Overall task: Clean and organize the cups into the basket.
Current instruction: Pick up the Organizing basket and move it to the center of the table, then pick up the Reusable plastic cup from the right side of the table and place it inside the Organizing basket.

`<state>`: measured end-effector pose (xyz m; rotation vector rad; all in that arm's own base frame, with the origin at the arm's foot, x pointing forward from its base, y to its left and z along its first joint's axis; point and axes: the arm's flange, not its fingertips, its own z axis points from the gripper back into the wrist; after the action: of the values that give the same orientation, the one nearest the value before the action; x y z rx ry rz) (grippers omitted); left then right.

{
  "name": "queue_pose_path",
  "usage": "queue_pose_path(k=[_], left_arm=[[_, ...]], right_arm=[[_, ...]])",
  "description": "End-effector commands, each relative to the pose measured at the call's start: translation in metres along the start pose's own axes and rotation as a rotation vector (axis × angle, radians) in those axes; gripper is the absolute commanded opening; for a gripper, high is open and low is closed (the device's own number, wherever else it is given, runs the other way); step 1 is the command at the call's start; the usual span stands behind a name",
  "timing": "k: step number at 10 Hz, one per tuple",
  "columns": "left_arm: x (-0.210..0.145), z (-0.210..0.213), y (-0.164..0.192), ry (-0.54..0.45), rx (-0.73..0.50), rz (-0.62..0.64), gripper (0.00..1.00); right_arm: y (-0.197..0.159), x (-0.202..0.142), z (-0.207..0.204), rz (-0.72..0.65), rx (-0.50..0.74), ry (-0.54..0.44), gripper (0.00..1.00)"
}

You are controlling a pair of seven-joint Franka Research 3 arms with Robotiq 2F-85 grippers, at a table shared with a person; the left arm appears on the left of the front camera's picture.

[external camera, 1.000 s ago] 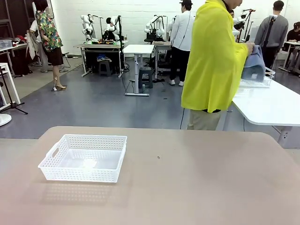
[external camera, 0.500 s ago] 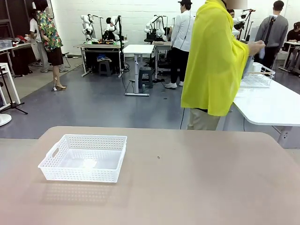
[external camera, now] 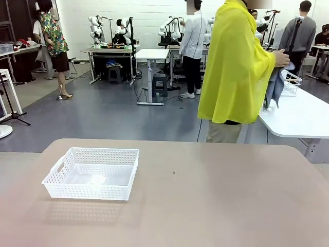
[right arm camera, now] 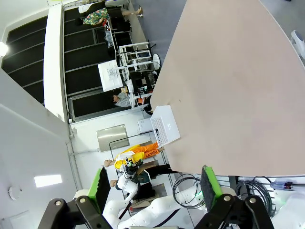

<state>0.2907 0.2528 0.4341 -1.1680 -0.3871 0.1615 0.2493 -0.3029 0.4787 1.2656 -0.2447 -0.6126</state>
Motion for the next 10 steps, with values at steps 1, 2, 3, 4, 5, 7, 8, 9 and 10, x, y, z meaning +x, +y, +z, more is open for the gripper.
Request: queue_pose_path(k=[1, 2, 3, 4, 5, 7, 8, 9, 10], left_arm=[[-0.0012, 0.0005, -0.0004, -0.007, -0.014, 0.002, 1.00], [-0.0012, 0.0005, -0.0004, -0.007, -0.014, 0.002, 1.00], [-0.0012, 0.0005, -0.0004, -0.007, -0.014, 0.002, 1.00], [-0.0012, 0.0005, -0.0004, -0.007, -0.014, 0.002, 1.00], [-0.0012, 0.0005, -0.0004, -0.007, -0.014, 0.002, 1.00], [-0.0012, 0.0005, -0.0004, -0.007, -0.014, 0.002, 1.00], [-0.0012, 0.0005, -0.0004, -0.007, -0.014, 0.002, 1.00], [-0.0012, 0.0005, -0.0004, -0.007, -0.014, 0.002, 1.00], [-0.0012, 0.0005, -0.0004, -0.007, -0.014, 0.002, 1.00]], right_arm=[[-0.0014, 0.0010, 0.0004, 0.008, 0.028, 0.000, 1.00], [-0.0014, 0.0010, 0.0004, 0.008, 0.028, 0.000, 1.00], [-0.0014, 0.0010, 0.0004, 0.008, 0.028, 0.000, 1.00], [-0.0014, 0.0010, 0.0004, 0.008, 0.028, 0.000, 1.00], [-0.0014, 0.0010, 0.0004, 0.008, 0.028, 0.000, 1.00], [-0.0014, 0.0010, 0.0004, 0.008, 0.028, 0.000, 1.00], [-0.0014, 0.0010, 0.0004, 0.008, 0.028, 0.000, 1.00], [-0.0014, 0.0010, 0.0004, 0.008, 0.028, 0.000, 1.00], [-0.0014, 0.0010, 0.0004, 0.008, 0.028, 0.000, 1.00]])
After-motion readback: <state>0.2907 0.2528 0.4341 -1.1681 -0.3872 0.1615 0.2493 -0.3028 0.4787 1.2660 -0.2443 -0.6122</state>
